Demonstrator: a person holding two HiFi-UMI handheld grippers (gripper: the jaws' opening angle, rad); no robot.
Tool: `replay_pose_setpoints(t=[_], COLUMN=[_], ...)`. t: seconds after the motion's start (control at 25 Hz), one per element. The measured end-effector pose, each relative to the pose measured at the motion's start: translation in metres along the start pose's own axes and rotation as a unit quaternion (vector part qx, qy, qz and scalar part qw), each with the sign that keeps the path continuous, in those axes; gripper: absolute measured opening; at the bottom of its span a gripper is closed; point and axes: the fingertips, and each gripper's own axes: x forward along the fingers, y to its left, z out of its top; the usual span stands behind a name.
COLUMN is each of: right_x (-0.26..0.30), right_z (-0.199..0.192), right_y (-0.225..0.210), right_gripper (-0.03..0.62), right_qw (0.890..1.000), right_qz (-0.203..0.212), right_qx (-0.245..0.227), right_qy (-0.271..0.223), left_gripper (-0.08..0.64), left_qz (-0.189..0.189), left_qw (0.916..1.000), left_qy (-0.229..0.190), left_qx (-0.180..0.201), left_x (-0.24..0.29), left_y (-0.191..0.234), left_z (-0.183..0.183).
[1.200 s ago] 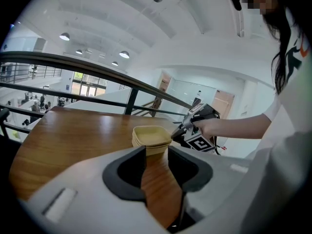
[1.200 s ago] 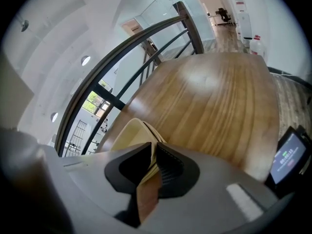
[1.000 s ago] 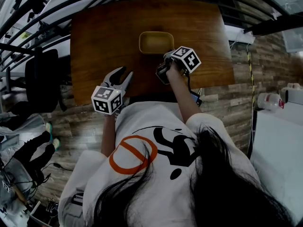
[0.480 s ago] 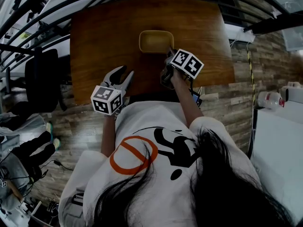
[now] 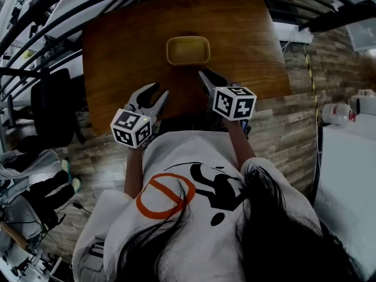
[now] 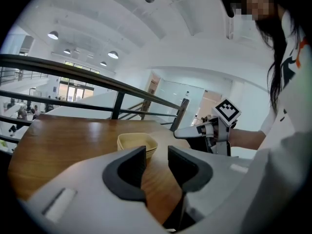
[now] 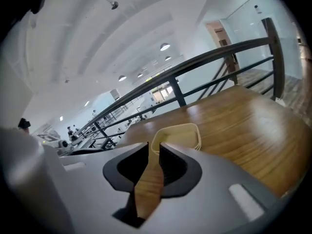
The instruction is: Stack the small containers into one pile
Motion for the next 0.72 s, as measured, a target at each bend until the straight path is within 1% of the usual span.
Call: replay_pose_setpoints(t=[0.08, 0.16, 0.28, 0.48, 0.72], right_x=[-0.011, -0.019, -0.028, -0.043, -0.066], right_z=[-0.009, -0.018, -0.029, -0.037, -0.041], right_y=[0.008, 0.013, 0.016, 0.019, 0.025], right_gripper=[0.077, 0.052, 0.035, 0.021, 0.021], right_qw=[1.0, 0.999, 0.999, 0.999, 0.998], right_qz=[0.014, 0.016, 0.02, 0.041, 0.055], right_qx=[-0.015, -0.029, -0.033, -0.017, -0.04], right_qy=[0.004, 0.008, 0.013, 0.011, 0.013], left_gripper=[0.129, 0.129, 0.129, 0.129, 0.129], left_qz=[-0.014, -0.024, -0.032, -0.035, -0.027], left_qw=[0.9999, 0.9995, 0.9991, 0.9988, 0.9991], left_qy=[0.004, 0.007, 0.011, 0.009, -0.006], left_qx=[0.01, 0.018, 0.024, 0.032, 0.031], left_x=[0.002, 0.003, 0.004, 0.004, 0.0], left_y=[-0.01, -0.018, -0.027, -0.042, -0.062], left_z=[0.002, 0.004, 0.003, 0.004, 0.007])
